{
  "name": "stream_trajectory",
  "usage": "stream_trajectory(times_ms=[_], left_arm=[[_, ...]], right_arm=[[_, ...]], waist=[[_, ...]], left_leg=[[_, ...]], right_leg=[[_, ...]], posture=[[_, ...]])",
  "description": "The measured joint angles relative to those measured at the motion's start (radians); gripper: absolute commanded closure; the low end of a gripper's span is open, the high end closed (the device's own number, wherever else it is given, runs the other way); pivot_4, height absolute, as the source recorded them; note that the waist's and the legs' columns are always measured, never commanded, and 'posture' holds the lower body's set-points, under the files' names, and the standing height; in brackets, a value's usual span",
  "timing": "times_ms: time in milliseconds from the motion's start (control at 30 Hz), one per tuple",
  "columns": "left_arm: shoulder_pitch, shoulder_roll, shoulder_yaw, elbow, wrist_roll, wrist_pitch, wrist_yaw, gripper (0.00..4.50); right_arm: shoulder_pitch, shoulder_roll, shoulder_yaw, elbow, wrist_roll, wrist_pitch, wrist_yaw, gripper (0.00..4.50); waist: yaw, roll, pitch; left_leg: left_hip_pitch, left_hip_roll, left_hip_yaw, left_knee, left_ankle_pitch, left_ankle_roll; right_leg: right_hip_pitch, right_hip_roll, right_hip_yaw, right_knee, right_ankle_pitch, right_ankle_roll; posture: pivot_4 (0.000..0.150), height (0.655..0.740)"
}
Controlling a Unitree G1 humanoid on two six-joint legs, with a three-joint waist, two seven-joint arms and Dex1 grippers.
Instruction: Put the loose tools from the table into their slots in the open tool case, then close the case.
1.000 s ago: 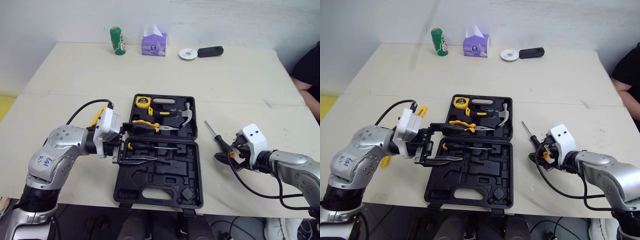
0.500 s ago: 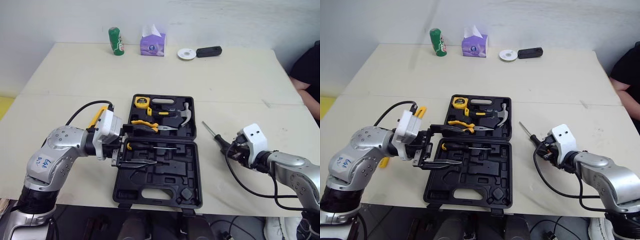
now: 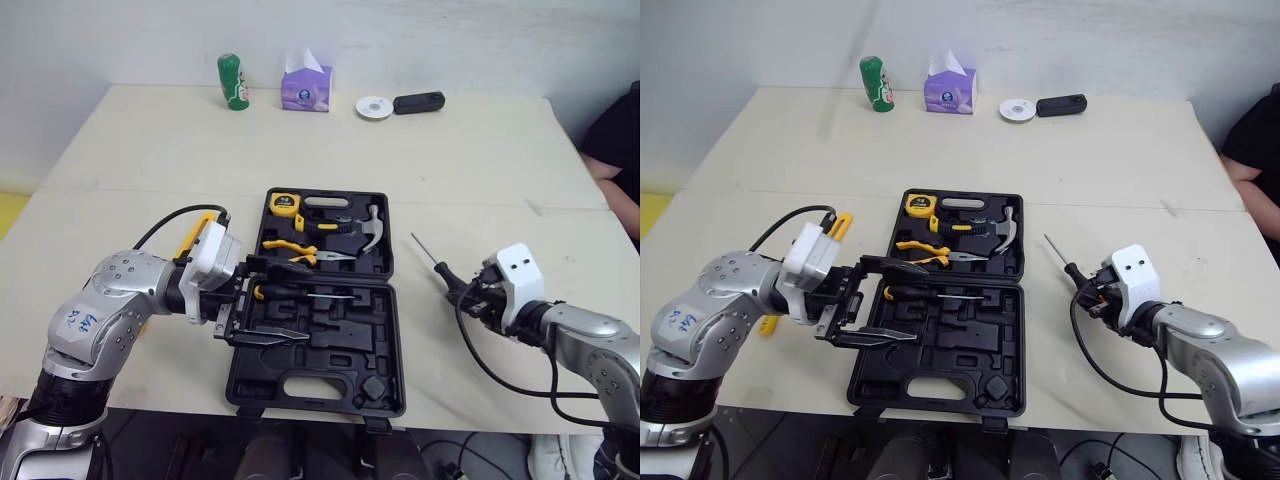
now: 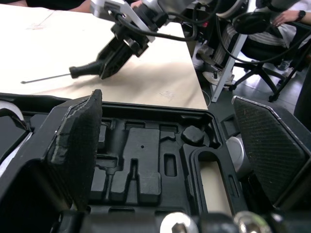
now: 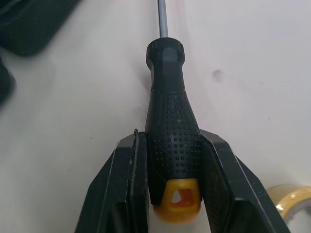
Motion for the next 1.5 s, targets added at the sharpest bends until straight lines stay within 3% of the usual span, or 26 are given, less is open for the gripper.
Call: stream_trajectory(times_ms=[233,467,633,800,1000,1500], left_arm=[[0.024,0.000,0.020,0.041,0.035,-0.108,-0.020,0.00],[0.113,0.075,0.090,0.086,0.042,-0.140,-0.062,0.00],[0.188,0.109,0.136,0.133,0.076,-0.175,-0.072,0.00],[0.328,0.114,0.239,0.176,0.103,-0.225,-0.053,0.00],[0.392,0.113,0.260,0.121,0.103,-0.225,-0.020,0.00],[0.398,0.129,0.259,0.072,0.103,-0.204,-0.004,0.00]], right_arm=[[-0.120,-0.127,-0.009,-0.025,0.028,-0.071,0.199,3.51],[-0.313,-0.161,0.228,-0.037,0.029,-0.142,0.407,3.51],[-0.388,-0.165,0.357,-0.034,-0.017,-0.176,0.478,3.51],[-0.495,-0.148,0.578,-0.033,-0.123,-0.217,0.575,3.51],[-0.553,-0.104,0.686,-0.002,-0.243,-0.225,0.576,3.51],[-0.583,-0.058,0.736,0.016,-0.345,-0.189,0.608,3.51]], waist=[[-0.004,0.001,0.000],[-0.004,0.000,0.001],[-0.003,0.000,0.001],[-0.003,0.000,0.001],[-0.004,0.000,0.001],[-0.005,0.000,0.001]], left_leg=[[0.001,0.000,0.001,0.000,0.000,0.000],[0.000,0.001,0.001,-0.001,0.000,-0.001],[-0.001,0.001,0.000,-0.001,-0.001,-0.001],[-0.001,0.000,0.000,-0.001,-0.005,-0.006],[-0.001,0.000,0.000,0.000,-0.005,-0.007],[-0.001,0.000,0.000,0.000,-0.005,-0.007]], right_leg=[[-0.001,0.000,0.001,-0.003,0.000,0.000],[-0.002,0.000,0.000,-0.004,-0.001,-0.001],[-0.002,-0.002,-0.001,-0.005,-0.001,-0.001],[-0.003,-0.003,-0.001,-0.005,-0.001,-0.001],[-0.003,-0.003,-0.001,-0.004,-0.001,-0.001],[-0.003,-0.003,-0.001,0.000,-0.001,-0.001]], posture=[[0.150,0.7400],[0.150,0.7400],[0.150,0.7400],[0.150,0.7400],[0.150,0.7400],[0.150,0.7400]])
